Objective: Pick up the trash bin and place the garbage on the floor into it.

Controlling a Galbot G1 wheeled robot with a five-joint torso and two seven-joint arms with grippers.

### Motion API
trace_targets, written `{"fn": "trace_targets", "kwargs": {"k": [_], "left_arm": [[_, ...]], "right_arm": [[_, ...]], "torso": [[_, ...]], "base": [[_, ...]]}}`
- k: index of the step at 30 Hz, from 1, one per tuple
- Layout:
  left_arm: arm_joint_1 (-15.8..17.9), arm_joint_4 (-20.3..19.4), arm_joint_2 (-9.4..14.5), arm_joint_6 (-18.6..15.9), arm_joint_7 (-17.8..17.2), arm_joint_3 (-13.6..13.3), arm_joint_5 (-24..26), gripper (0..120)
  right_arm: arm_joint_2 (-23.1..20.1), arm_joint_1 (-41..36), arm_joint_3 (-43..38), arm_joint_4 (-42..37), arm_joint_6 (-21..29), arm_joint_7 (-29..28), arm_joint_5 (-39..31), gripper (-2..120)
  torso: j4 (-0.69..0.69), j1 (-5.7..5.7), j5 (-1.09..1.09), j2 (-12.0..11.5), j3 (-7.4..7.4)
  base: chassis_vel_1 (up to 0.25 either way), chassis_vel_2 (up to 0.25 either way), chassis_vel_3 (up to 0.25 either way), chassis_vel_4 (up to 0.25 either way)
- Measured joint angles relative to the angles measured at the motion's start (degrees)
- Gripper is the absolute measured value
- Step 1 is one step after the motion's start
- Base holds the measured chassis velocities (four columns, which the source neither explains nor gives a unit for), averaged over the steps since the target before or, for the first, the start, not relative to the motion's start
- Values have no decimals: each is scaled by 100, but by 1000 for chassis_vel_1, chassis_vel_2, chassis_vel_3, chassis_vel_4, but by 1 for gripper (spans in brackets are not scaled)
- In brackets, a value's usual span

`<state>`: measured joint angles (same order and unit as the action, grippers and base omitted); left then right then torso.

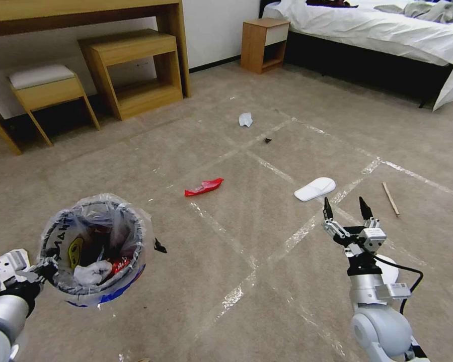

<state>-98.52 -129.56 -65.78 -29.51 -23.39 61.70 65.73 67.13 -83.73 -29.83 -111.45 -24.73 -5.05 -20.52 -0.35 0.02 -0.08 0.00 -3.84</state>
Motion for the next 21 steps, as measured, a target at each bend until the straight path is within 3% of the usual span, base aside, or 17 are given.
{"fn": "trace_targets", "kwargs": {"k": [8,21], "left_arm": [[-2,14,3,27,5,1,-3,1],[26,86,20,60,16,-9,-14,1]], "right_arm": [[57,16,56,8,5,9,36,91],[11,122,82,58,17,20,6,91]], "torso": [[0,0,0,0,0],[-1,0,1,-1,-1]], "base": [[-116,130,120,-118],[-241,253,250,-258]]}}
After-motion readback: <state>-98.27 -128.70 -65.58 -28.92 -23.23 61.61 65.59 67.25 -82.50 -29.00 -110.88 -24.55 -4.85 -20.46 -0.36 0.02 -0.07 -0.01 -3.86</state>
